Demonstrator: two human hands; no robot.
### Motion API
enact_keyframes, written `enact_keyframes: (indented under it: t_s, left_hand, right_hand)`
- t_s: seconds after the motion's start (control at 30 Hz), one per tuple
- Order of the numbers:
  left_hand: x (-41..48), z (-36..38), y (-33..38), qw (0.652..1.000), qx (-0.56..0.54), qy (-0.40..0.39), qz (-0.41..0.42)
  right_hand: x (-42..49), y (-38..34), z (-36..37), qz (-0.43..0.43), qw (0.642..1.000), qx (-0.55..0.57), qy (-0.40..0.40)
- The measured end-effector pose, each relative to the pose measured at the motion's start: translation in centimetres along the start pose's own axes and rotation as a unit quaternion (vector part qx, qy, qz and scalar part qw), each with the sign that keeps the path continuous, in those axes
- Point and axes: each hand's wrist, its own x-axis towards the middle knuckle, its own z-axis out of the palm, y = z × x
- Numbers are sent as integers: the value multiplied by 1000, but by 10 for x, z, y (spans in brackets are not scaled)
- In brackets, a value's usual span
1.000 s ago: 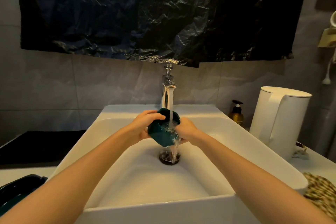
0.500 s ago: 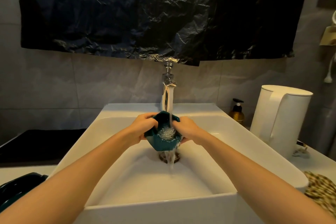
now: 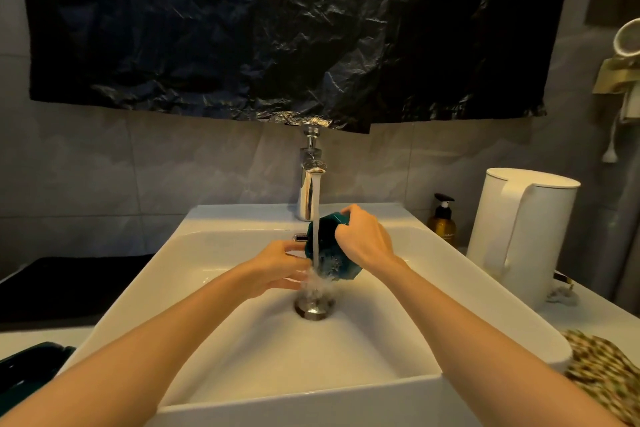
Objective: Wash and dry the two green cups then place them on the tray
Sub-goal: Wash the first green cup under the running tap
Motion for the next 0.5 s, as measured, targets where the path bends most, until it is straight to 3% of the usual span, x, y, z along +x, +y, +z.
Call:
enact_keyframes:
  t_s: [0.23,0.33,0.4,0.5]
  left_hand:
    - [-1,-1,6,997,-76,-9,33]
    - [-2,0,6,998,-37,16,49]
    - [0,2,6,997,-18,39,63]
    - [5,6,6,995,-23,61,75]
  right_hand:
    - [2,10,-4,-207,967,-104,102]
    - [0,7,-2,-281,937,-166,122]
    - [-2,4,0,-269,945,-150,114]
    - [-1,-1,2,-120,992,-18,32]
